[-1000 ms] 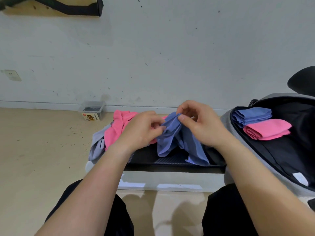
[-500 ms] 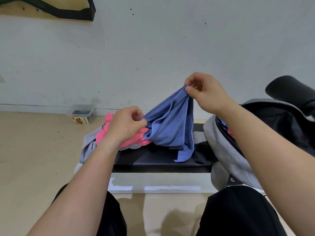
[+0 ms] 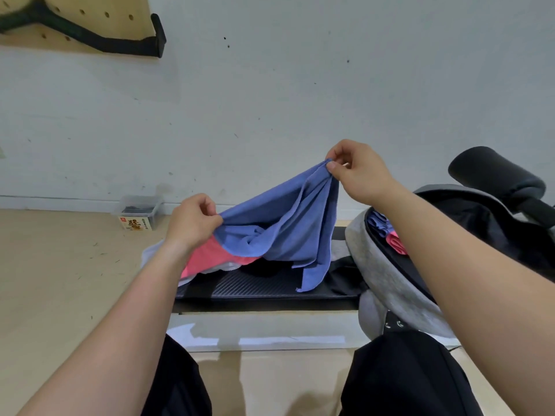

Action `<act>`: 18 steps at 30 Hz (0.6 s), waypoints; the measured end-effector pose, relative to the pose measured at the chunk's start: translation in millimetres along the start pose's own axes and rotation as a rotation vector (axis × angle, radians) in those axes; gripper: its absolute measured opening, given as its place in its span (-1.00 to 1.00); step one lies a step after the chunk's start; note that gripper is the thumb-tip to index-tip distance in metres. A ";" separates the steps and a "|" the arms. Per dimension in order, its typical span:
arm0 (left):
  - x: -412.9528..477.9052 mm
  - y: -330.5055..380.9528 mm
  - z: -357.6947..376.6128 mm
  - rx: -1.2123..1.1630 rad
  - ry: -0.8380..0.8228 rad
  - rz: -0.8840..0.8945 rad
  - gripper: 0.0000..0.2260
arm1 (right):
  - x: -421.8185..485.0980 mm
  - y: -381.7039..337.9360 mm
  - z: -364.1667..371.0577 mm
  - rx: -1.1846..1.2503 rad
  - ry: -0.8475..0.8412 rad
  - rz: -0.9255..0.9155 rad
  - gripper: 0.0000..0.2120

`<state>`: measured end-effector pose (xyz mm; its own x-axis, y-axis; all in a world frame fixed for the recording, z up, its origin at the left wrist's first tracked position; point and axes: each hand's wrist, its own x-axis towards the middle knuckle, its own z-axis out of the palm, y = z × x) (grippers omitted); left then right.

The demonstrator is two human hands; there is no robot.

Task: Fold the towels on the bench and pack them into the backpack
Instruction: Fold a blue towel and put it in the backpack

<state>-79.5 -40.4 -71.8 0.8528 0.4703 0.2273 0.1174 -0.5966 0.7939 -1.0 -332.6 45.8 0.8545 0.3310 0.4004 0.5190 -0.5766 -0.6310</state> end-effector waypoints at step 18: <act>-7.4 0.6 -27.2 0.055 -0.160 -0.040 -0.82 | 1.5 19.4 -10.8 -0.070 0.095 0.113 -0.91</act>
<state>-99.5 -26.6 -57.7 0.9164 0.3875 0.1001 0.1768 -0.6164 0.7674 10.1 -351.3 41.3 0.8995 0.1909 0.3931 0.4144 -0.6582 -0.6286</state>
